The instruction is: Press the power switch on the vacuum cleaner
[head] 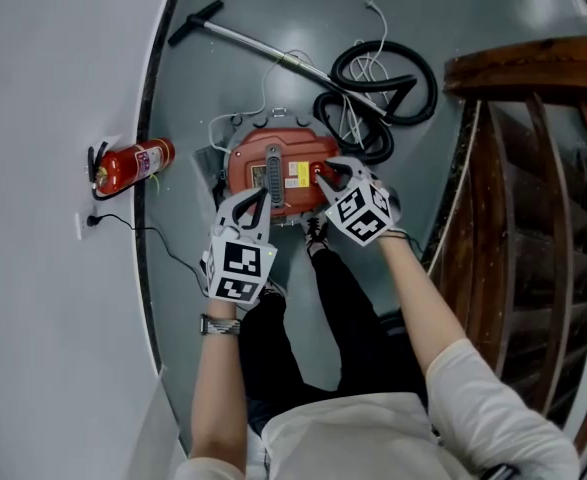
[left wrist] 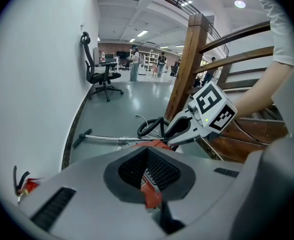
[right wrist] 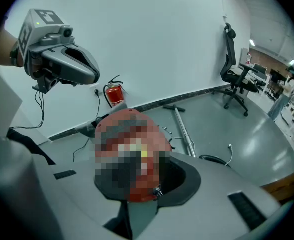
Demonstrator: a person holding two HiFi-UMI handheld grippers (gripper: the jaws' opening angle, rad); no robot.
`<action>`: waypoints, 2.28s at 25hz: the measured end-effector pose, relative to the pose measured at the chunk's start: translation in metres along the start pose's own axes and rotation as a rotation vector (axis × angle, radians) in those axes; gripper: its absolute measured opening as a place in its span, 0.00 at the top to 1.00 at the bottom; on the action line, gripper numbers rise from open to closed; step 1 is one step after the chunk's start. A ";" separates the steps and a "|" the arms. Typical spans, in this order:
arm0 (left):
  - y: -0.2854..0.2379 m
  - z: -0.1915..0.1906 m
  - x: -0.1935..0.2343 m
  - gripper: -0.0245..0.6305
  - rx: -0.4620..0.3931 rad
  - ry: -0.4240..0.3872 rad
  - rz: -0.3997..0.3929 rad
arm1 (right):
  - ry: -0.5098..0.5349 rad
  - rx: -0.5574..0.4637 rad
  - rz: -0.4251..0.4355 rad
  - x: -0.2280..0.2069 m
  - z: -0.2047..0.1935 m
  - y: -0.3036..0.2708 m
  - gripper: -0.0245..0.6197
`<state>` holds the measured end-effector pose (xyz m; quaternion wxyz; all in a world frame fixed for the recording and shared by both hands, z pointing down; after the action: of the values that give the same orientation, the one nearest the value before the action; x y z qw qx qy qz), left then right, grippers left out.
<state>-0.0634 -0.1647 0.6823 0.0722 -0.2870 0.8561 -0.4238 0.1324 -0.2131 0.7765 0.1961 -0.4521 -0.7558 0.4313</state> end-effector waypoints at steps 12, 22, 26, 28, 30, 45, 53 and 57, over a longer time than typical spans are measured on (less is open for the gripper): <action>-0.006 -0.002 -0.002 0.96 0.004 0.001 -0.017 | -0.140 0.034 -0.003 -0.005 -0.018 -0.022 0.81; -0.009 -0.006 -0.005 0.96 0.007 -0.005 -0.034 | -0.231 0.040 -0.014 -0.008 -0.023 -0.033 0.81; -0.010 -0.006 -0.007 0.96 0.006 -0.003 -0.041 | -0.264 0.045 -0.020 -0.009 -0.024 -0.035 0.81; -0.012 -0.007 -0.009 0.96 0.000 -0.004 -0.048 | -0.271 0.051 -0.019 -0.009 -0.025 -0.036 0.81; -0.011 -0.006 -0.008 0.96 0.011 -0.002 -0.047 | -0.274 0.060 -0.011 -0.007 -0.027 -0.037 0.81; -0.013 -0.014 -0.007 0.96 0.009 -0.007 -0.054 | -0.431 0.032 -0.016 -0.009 -0.035 -0.041 0.81; -0.015 -0.016 -0.010 0.96 0.013 0.000 -0.061 | -0.456 0.014 -0.030 -0.007 -0.037 -0.041 0.81; -0.016 -0.015 -0.010 0.96 0.019 0.005 -0.060 | -0.470 0.033 -0.016 -0.010 -0.036 -0.043 0.81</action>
<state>-0.0537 -0.1561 0.7029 0.0598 -0.3108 0.8431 -0.4348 0.1404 -0.2143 0.8329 0.0256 -0.3300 -0.7771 0.5352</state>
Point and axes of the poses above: the fingertips, and each gripper's own axes: y backward along the fingers, x to its left, z out of its top, the point moved 10 cm from there along y, backward along the fingers
